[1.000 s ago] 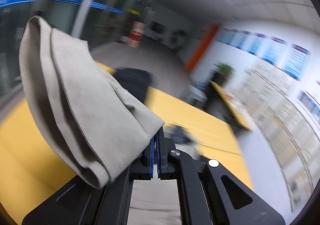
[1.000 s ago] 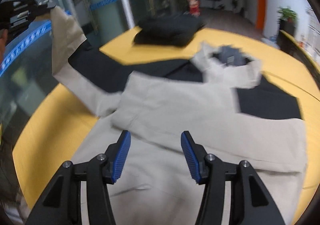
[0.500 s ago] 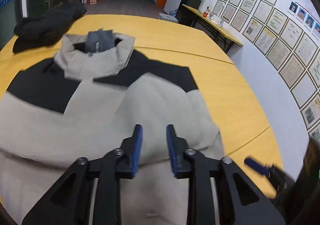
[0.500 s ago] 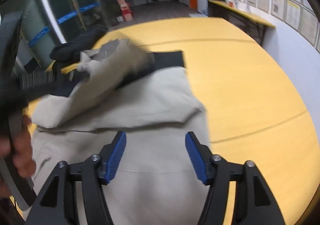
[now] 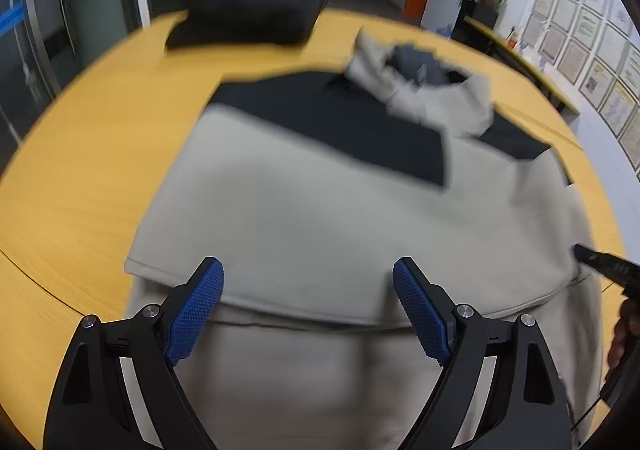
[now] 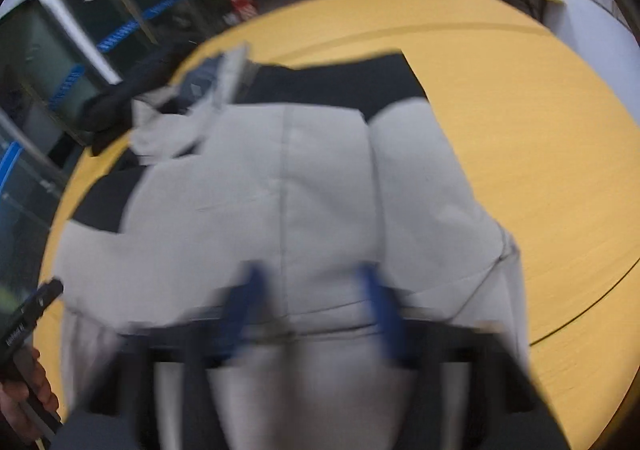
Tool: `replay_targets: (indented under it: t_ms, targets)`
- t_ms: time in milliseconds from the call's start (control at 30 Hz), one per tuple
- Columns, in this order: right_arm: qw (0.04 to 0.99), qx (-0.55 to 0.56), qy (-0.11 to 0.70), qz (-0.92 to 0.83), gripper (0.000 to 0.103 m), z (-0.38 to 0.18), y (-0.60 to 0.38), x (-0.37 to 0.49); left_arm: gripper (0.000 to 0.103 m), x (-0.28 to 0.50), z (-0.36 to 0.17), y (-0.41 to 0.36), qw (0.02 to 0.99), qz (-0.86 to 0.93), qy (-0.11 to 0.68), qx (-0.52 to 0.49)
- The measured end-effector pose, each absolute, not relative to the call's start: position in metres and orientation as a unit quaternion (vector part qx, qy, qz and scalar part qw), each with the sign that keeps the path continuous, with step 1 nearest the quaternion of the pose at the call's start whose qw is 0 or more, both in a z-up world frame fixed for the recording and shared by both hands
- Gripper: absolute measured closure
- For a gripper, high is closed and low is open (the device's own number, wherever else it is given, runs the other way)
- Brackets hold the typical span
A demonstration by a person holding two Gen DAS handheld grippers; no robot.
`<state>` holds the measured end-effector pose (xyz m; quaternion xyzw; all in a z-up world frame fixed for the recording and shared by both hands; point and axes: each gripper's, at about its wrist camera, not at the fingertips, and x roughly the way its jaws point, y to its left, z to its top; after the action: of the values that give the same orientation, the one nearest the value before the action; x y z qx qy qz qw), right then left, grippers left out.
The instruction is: Fold clothes
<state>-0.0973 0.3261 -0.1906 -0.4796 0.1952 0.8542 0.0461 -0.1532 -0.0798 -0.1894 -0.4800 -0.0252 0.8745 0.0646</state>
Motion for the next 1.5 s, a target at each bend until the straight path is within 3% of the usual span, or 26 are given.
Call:
replay_targets:
  t_ms: [67, 200, 300, 333, 400, 433, 467, 500, 533, 567, 667, 767, 967, 1133, 1200, 1267, 1367, 1400, 1467, 1500]
  targets:
    - [0.073, -0.467, 0.185, 0.861, 0.103, -0.183, 0.332, -0.089, 0.015, -0.153, -0.199, -0.083, 0.073, 0.87, -0.02, -0.487]
    - [0.114, -0.43, 0.189, 0.875, 0.103, -0.161, 0.351, -0.059, 0.014, -0.145, -0.203, -0.078, 0.081, 0.875, -0.005, -0.477]
    - [0.069, -0.448, 0.226, 0.862, 0.098, -0.169, 0.355, -0.064, 0.013, -0.144, -0.202, -0.079, 0.081, 0.875, -0.008, -0.477]
    - [0.049, -0.452, 0.231, 0.861, 0.092, -0.171, 0.352, -0.069, 0.013, -0.144, -0.201, -0.079, 0.081, 0.875, -0.01, -0.478]
    - [0.03, -0.455, 0.23, 0.86, 0.055, -0.175, 0.345, -0.079, 0.013, -0.145, -0.2, -0.08, 0.081, 0.874, -0.014, -0.479]
    - [0.029, -0.458, 0.228, 0.859, 0.029, -0.18, 0.342, -0.085, 0.013, -0.145, -0.199, -0.08, 0.08, 0.874, -0.016, -0.479]
    - [0.028, -0.462, 0.23, 0.856, 0.026, -0.186, 0.341, -0.09, 0.013, -0.144, -0.199, -0.08, 0.081, 0.873, -0.014, -0.48]
    - [0.028, -0.468, 0.232, 0.852, 0.027, -0.193, 0.341, -0.094, 0.013, -0.143, -0.199, -0.079, 0.081, 0.873, -0.012, -0.481]
    - [0.024, -0.472, 0.238, 0.848, 0.035, -0.199, 0.342, -0.097, 0.013, -0.143, -0.2, -0.078, 0.082, 0.872, -0.01, -0.482]
    - [0.015, -0.476, 0.24, 0.846, 0.059, -0.203, 0.341, -0.1, 0.013, -0.143, -0.2, -0.077, 0.083, 0.872, -0.009, -0.482]
    - [0.016, -0.479, 0.224, 0.849, 0.094, -0.202, 0.342, -0.1, 0.013, -0.142, -0.2, -0.076, 0.084, 0.873, -0.011, -0.481]
    - [0.025, -0.459, 0.23, 0.858, 0.101, -0.189, 0.351, -0.086, 0.013, -0.141, -0.198, -0.073, 0.093, 0.873, -0.02, -0.478]
    - [0.052, -0.405, 0.22, 0.886, 0.102, -0.15, 0.362, -0.06, 0.013, -0.138, -0.197, -0.062, 0.116, 0.873, -0.005, -0.474]
    - [0.06, -0.493, 0.195, 0.846, 0.101, -0.199, 0.369, -0.073, 0.013, -0.136, -0.203, -0.057, 0.118, 0.866, 0.026, -0.485]
    - [0.069, -0.488, 0.177, 0.852, 0.092, -0.19, 0.365, -0.07, 0.013, -0.129, -0.195, -0.061, 0.133, 0.867, 0.015, -0.481]
    - [0.073, -0.473, 0.176, 0.86, 0.065, -0.173, 0.363, -0.057, 0.013, -0.119, -0.184, -0.066, 0.14, 0.867, 0.009, -0.478]
    - [0.046, -0.449, 0.169, 0.876, 0.044, -0.143, 0.36, -0.023, 0.013, -0.089, -0.157, -0.083, 0.137, 0.875, 0.009, -0.464]
    - [0.033, -0.449, 0.166, 0.877, 0.038, -0.136, 0.359, -0.01, 0.011, -0.076, -0.15, -0.092, 0.134, 0.875, 0.008, -0.465]
    - [-0.006, -0.47, 0.165, 0.867, 0.015, -0.128, 0.359, 0.022, 0.005, -0.05, -0.136, -0.11, 0.127, 0.876, 0.005, -0.466]
    - [-0.025, -0.487, 0.16, 0.858, 0.014, -0.13, 0.356, 0.033, 0.002, -0.035, -0.134, -0.119, 0.12, 0.874, 0.004, -0.471]
